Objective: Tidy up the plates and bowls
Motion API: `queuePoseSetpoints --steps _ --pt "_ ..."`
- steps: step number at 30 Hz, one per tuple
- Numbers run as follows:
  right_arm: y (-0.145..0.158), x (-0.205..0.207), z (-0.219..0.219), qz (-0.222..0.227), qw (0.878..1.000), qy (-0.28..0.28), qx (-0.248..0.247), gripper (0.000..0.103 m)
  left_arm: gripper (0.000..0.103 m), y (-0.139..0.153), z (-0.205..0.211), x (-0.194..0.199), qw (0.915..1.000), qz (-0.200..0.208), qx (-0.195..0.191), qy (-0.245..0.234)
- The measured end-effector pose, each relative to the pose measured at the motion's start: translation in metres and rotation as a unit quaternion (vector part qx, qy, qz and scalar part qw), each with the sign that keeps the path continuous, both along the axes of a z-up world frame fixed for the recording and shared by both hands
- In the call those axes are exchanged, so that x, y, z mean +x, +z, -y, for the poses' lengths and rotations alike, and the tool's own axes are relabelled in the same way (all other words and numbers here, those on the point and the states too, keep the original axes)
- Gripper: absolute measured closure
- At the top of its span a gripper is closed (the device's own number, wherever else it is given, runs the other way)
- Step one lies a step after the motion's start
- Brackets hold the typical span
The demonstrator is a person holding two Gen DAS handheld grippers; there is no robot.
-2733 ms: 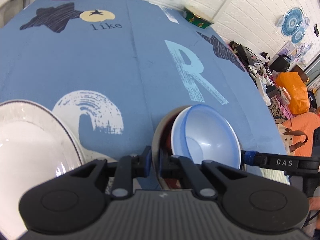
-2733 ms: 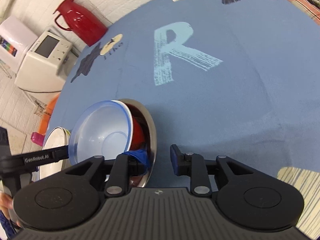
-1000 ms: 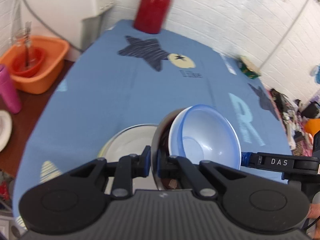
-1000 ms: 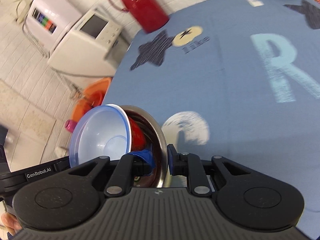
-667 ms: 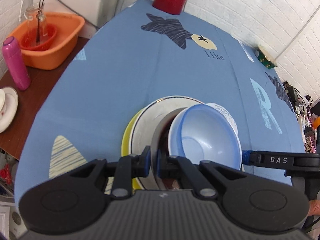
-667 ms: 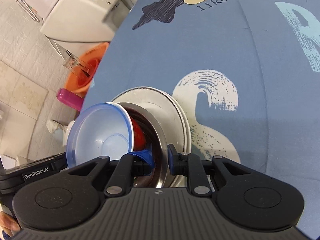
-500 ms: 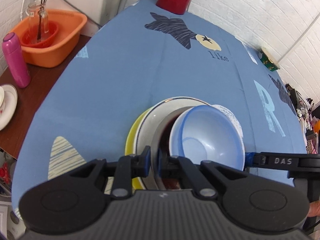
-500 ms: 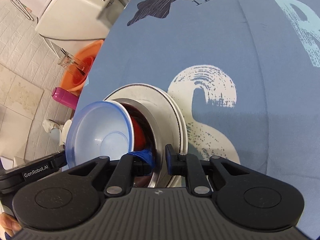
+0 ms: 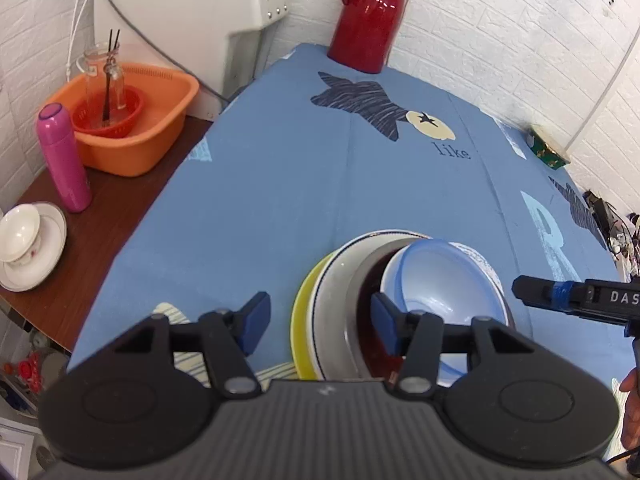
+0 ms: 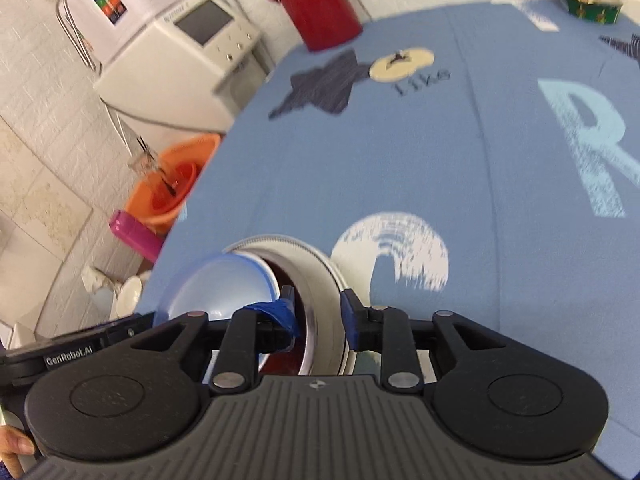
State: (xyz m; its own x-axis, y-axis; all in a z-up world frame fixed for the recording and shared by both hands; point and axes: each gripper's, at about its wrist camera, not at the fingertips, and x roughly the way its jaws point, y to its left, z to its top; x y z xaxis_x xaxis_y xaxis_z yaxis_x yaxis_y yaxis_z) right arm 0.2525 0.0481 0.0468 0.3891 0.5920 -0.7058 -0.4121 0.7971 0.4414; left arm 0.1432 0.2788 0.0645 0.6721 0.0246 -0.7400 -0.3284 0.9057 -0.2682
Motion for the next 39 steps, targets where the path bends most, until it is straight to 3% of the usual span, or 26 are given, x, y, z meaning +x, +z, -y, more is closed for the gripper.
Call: queuePoseSetpoints --steps 4,10,13,18,22,25,28,32,39 --pt "0.004 -0.001 0.007 0.01 1.0 -0.003 0.015 0.094 0.05 0.007 0.005 -0.004 0.9999 0.011 0.003 0.001" --pt "0.0 -0.007 0.022 0.026 1.0 -0.005 0.009 0.091 0.048 0.036 0.04 -0.007 0.997 0.062 0.033 -0.033" --pt "-0.001 -0.008 0.037 0.043 0.999 -0.02 0.008 0.09 0.046 0.048 0.063 -0.001 0.9937 0.084 0.047 -0.056" --pt "-0.004 -0.011 0.067 0.049 0.996 -0.066 0.017 0.088 0.046 0.055 0.096 0.009 0.9903 0.104 0.04 -0.083" --pt "-0.002 -0.013 0.088 0.049 0.993 -0.102 0.018 0.086 0.046 0.054 0.119 0.016 0.9883 0.107 0.041 -0.101" --pt "0.001 -0.016 0.097 0.049 0.989 -0.141 -0.013 0.085 0.046 0.053 0.135 0.02 0.9871 0.113 0.04 -0.106" --pt "0.001 -0.027 0.101 0.091 0.981 -0.17 -0.021 0.083 0.046 0.051 0.151 0.022 0.9857 0.124 0.034 -0.109" --pt "-0.006 -0.05 0.111 0.149 0.967 -0.206 0.017 0.082 0.044 0.042 0.171 0.018 0.9842 0.141 0.038 -0.1" --pt "-0.011 -0.074 0.124 0.184 0.958 -0.219 -0.024 0.079 0.044 0.015 0.21 -0.003 0.9806 0.132 0.051 -0.136"
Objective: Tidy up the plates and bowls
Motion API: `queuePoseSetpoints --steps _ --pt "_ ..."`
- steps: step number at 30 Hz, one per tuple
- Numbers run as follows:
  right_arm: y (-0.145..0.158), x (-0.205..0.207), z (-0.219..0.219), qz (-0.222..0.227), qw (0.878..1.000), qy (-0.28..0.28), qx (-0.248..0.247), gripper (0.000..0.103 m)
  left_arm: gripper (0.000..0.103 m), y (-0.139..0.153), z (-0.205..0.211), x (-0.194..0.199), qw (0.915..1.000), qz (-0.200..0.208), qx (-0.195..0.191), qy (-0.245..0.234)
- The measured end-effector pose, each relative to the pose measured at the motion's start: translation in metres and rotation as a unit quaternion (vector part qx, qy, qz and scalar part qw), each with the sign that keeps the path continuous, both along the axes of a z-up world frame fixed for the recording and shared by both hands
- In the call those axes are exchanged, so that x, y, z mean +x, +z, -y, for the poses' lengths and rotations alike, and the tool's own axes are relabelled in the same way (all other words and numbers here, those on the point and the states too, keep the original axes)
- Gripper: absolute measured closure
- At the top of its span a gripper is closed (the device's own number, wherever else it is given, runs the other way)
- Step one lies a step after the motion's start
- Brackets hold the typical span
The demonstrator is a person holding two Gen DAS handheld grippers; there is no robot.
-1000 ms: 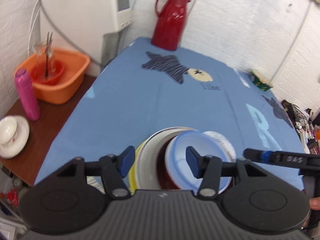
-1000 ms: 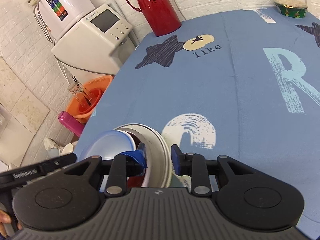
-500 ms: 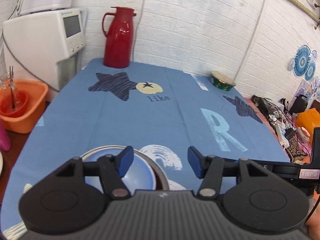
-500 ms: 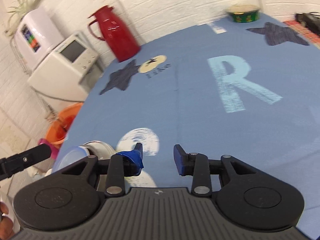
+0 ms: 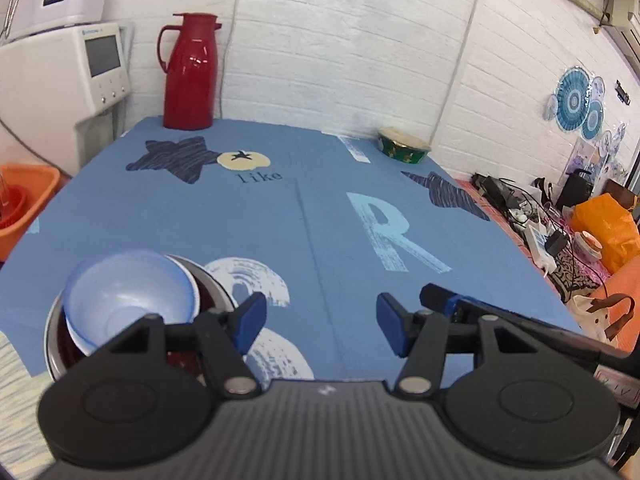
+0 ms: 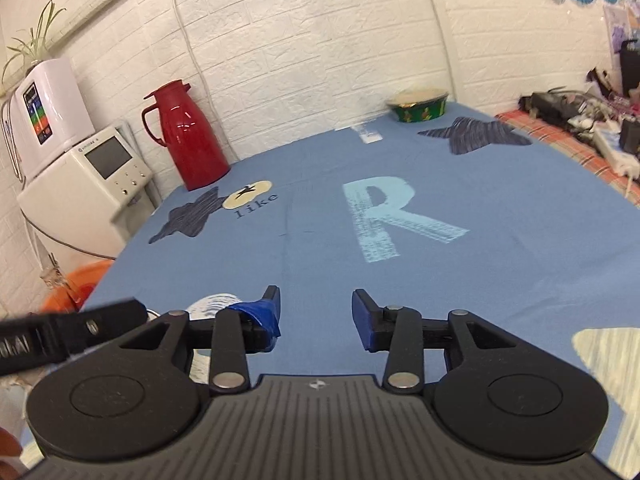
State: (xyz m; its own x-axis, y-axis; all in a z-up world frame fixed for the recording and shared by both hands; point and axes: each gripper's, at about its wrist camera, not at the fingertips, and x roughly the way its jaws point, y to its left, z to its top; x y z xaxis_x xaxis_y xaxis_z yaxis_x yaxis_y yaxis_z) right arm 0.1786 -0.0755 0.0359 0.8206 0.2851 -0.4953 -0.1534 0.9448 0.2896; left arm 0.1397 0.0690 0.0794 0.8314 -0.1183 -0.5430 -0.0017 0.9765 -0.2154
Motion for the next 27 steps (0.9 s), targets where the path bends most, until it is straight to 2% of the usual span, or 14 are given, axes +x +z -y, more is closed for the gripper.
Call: queuePoseSetpoints --steps 6,12,16,20,25,27 --pt "-0.002 -0.022 0.016 0.024 0.999 -0.013 -0.024 0.077 0.044 -0.022 0.01 -0.02 0.9998 -0.018 0.009 0.0" --pt "-0.026 -0.035 0.021 -0.005 0.997 -0.021 -0.075 0.075 0.044 -0.044 0.007 -0.047 0.9983 -0.02 0.036 0.042" --pt "-0.041 -0.044 0.012 -0.024 0.993 -0.013 -0.113 0.074 0.044 -0.055 0.005 -0.059 0.9979 -0.024 0.039 0.047" --pt "-0.045 -0.057 0.004 -0.016 0.992 0.002 -0.123 0.073 0.044 -0.061 0.007 -0.065 0.9973 -0.019 0.049 0.05" --pt "-0.047 -0.07 -0.005 -0.008 0.991 0.014 -0.132 0.071 0.041 -0.066 0.014 -0.075 0.9912 -0.013 0.1 0.086" --pt "-0.048 -0.073 -0.007 -0.006 0.991 0.02 -0.133 0.071 0.04 -0.066 0.015 -0.081 0.9905 -0.005 0.104 0.09"
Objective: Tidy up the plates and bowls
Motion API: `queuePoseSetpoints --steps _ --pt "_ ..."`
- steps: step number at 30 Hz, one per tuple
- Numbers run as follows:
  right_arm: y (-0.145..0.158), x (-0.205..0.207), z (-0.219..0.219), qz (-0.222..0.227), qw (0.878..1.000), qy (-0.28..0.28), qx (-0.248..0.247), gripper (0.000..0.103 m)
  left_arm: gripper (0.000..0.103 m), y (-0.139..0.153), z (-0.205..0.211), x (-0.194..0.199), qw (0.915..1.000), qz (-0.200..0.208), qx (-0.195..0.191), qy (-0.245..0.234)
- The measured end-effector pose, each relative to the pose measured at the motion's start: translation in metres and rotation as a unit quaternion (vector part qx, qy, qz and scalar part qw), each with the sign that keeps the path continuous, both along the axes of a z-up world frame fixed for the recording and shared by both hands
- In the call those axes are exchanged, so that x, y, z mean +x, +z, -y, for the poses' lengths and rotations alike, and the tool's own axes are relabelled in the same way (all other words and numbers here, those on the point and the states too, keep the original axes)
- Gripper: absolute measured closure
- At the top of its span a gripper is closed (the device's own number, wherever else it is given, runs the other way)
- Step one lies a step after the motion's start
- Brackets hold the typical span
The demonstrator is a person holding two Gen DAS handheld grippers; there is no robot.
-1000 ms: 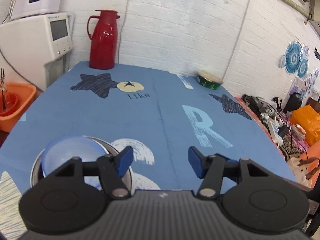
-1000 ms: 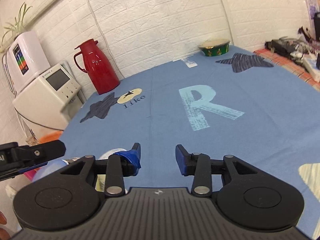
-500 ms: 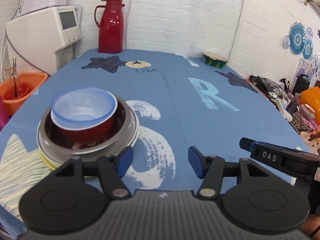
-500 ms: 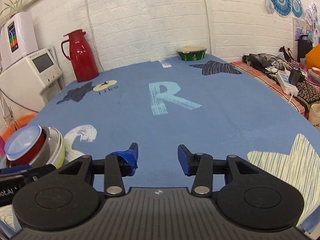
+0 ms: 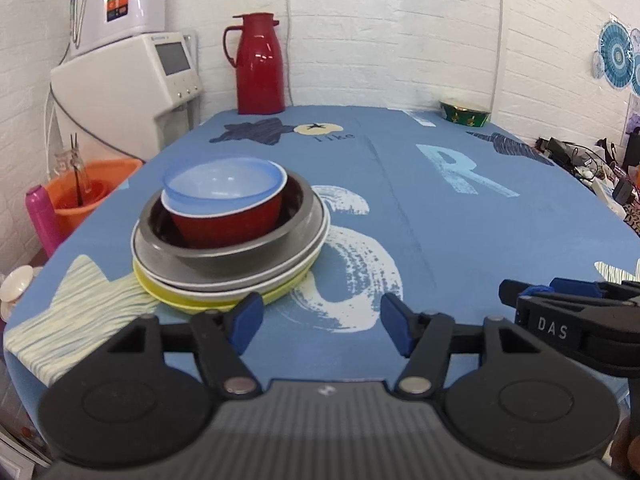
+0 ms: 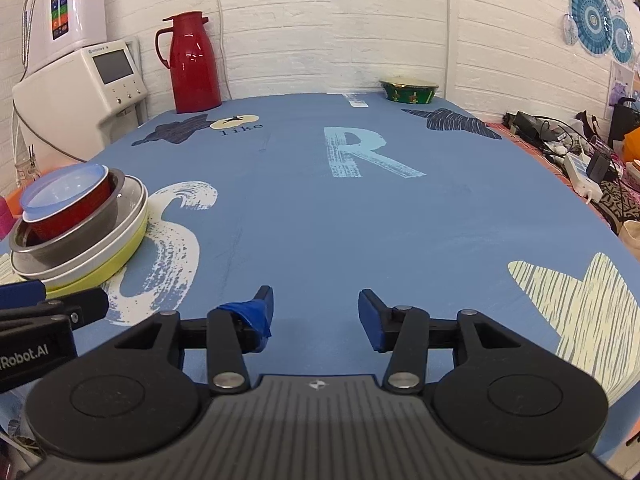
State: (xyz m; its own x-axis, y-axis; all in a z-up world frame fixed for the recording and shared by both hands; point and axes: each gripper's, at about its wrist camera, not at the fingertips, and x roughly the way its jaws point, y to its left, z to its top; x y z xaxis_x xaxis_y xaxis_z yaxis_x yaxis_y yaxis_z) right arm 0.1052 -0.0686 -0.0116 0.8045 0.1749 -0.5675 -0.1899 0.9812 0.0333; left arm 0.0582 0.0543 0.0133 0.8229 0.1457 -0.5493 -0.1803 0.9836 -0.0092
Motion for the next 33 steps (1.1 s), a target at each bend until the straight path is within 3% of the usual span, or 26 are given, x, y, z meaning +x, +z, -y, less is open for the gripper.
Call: queuePoseSetpoints --steps 5,10,20,33 --pt "0.002 -0.006 -0.001 0.002 1.0 0.008 0.007 0.07 0.04 0.002 -0.001 -0.003 0.9994 -0.005 -0.025 -0.022" --pt "0.005 -0.009 0.003 0.003 0.999 0.008 0.031 0.069 0.04 0.001 0.007 -0.004 0.9994 -0.015 -0.011 -0.028" --pt "-0.005 -0.013 0.007 -0.057 0.99 0.048 0.118 0.067 0.04 0.002 0.012 -0.025 0.9987 -0.024 0.012 -0.043" --pt "-0.005 -0.018 0.003 -0.058 0.99 0.061 0.117 0.065 0.04 -0.003 0.009 -0.029 0.9984 -0.041 0.002 -0.04"
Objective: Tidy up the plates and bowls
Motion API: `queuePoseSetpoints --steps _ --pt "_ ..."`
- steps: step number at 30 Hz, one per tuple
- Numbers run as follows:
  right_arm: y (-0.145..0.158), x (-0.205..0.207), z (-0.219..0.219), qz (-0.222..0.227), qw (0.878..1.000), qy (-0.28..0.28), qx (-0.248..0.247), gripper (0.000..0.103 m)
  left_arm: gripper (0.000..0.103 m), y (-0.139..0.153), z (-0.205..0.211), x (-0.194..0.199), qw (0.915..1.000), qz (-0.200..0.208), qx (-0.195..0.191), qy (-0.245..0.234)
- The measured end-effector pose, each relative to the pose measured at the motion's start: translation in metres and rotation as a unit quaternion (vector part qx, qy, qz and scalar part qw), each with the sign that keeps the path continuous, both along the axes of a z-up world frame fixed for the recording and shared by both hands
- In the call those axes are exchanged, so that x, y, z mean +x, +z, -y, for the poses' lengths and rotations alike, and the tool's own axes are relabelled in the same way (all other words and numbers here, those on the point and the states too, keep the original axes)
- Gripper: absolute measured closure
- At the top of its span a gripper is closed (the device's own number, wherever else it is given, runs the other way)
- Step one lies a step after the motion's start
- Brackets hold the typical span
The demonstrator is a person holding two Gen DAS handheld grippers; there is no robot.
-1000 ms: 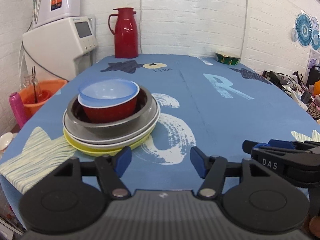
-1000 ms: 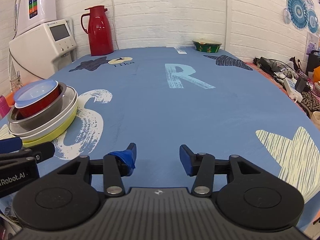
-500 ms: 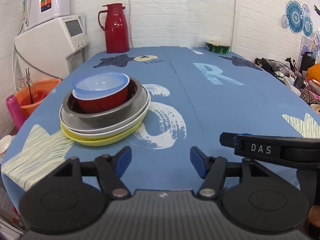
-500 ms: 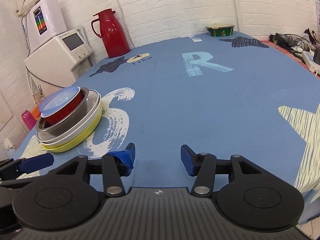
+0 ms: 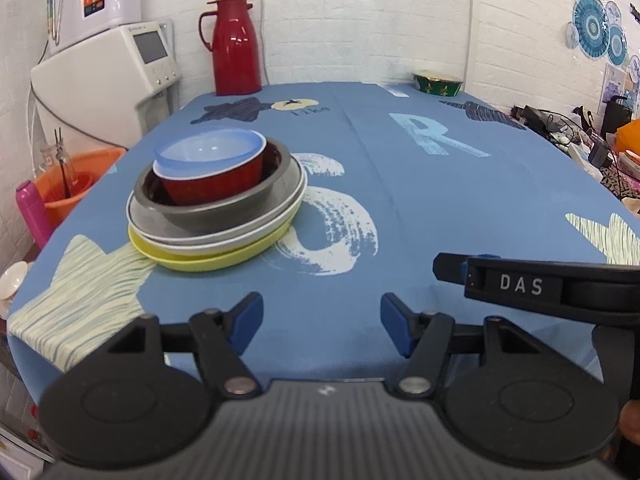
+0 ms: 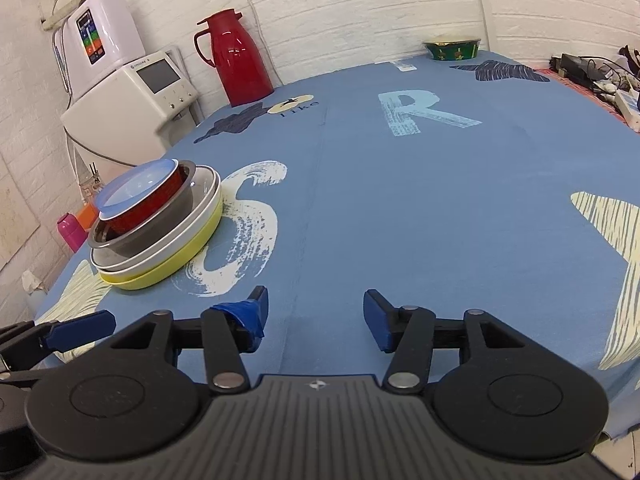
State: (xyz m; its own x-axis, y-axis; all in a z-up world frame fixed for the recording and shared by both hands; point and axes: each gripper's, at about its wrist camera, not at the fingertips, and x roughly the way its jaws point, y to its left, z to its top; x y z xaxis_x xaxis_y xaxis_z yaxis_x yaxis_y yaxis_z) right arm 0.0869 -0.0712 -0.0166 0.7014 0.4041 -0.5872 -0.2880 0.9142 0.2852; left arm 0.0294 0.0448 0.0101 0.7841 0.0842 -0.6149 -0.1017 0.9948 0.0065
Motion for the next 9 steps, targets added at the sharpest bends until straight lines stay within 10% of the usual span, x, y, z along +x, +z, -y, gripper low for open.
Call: queuePoseSetpoints --steps 9 --pt "-0.0012 0.0014 -0.0005 0.0 1.0 -0.001 -0.005 0.063 0.04 -0.0005 -0.0034 -0.0025 0.9997 0.023 -0.009 -0.001"
